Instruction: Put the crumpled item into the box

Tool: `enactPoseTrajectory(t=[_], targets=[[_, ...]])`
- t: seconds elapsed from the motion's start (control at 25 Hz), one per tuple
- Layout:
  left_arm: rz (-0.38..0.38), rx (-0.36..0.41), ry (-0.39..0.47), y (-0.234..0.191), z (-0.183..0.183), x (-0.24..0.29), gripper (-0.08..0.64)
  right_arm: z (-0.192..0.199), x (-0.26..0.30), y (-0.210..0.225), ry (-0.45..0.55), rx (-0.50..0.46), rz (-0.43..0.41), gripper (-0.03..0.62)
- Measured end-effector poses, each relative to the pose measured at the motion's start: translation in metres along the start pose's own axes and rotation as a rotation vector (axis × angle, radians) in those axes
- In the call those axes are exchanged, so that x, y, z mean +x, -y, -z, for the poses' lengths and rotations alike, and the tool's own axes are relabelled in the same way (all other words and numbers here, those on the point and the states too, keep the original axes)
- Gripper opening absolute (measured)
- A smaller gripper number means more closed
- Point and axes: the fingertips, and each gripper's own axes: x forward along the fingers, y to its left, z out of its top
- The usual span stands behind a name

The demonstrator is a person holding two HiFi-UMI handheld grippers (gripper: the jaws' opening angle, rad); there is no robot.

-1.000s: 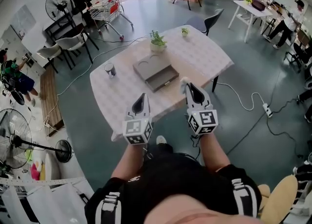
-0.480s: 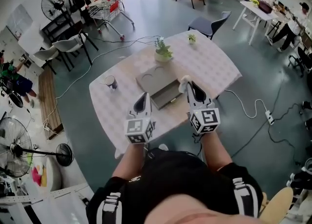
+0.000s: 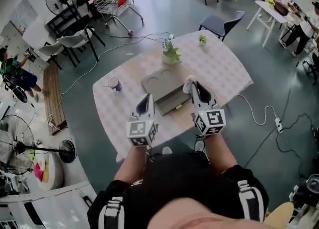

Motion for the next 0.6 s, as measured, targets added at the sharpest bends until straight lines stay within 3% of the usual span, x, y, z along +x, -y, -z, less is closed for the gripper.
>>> enactPoseTrajectory(t=[0.6], targets=[[-0.241,-0.033,0.037,0.019,-0.010,0.010,-0.009,-0.004,0.045,0.024,-0.032,-0.020,-0.261,0.038]])
